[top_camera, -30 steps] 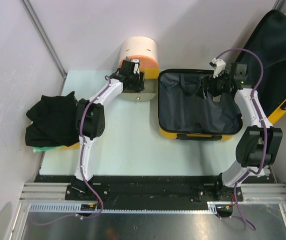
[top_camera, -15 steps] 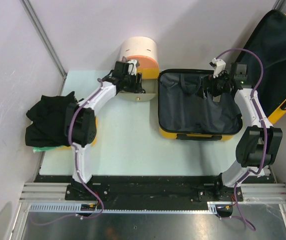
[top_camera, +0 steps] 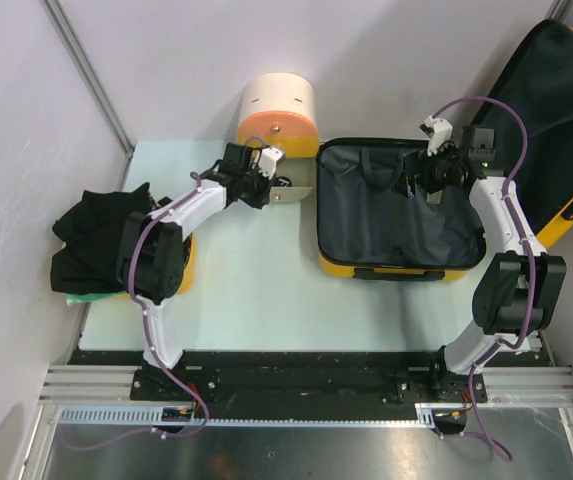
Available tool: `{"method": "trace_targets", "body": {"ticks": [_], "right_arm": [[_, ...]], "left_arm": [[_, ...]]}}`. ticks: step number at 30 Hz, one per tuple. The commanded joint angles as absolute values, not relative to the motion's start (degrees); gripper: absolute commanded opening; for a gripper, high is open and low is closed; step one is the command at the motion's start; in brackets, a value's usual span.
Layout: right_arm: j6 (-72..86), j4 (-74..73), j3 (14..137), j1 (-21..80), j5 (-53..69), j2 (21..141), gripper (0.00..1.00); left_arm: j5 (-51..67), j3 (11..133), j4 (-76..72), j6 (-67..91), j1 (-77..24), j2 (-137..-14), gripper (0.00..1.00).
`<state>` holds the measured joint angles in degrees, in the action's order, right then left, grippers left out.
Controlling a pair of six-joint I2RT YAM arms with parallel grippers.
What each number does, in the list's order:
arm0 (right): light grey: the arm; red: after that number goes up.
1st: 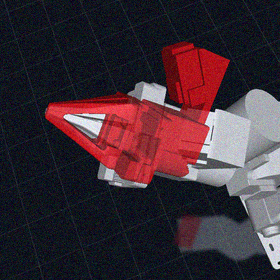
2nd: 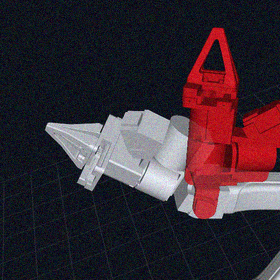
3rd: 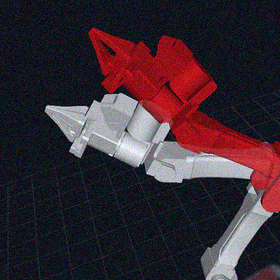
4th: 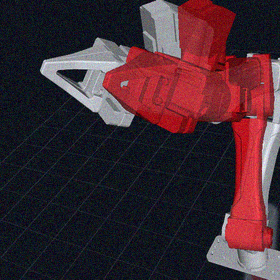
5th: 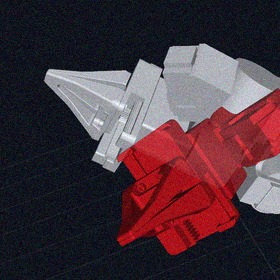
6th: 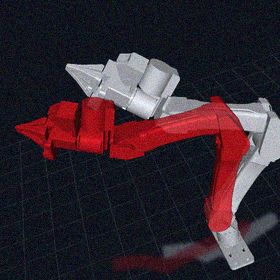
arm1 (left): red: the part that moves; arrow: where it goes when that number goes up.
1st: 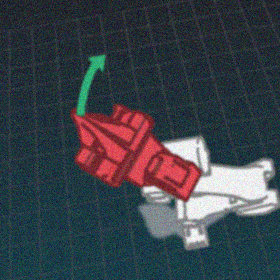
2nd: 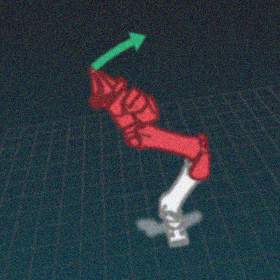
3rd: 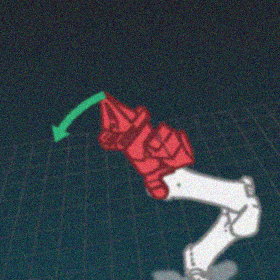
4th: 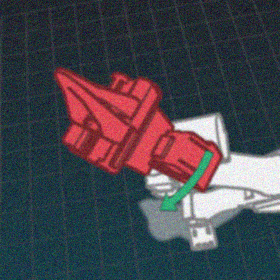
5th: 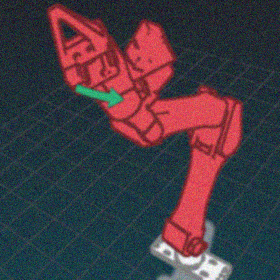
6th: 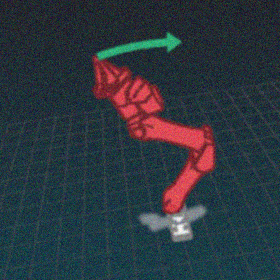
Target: Open, take out, and arrange the luggage
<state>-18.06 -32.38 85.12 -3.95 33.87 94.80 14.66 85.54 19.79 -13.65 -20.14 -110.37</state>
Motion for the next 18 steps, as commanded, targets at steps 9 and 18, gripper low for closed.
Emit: {"method": "trace_targets", "body": {"ticks": [9, 18], "right_arm": [[-17.4, -31.47, 84.81, -3.25, 32.26, 92.46, 1.0], [-17.49, -31.11, 84.81, -3.08, 31.47, 93.42, 1.0]], "left_arm": [[7.74, 101.6, 9.15, -19.51, -20.65, -124.8, 0.15], [4.4, 104.15, -3.15, -21.36, -20.65, -129.46, 0.15]]}}
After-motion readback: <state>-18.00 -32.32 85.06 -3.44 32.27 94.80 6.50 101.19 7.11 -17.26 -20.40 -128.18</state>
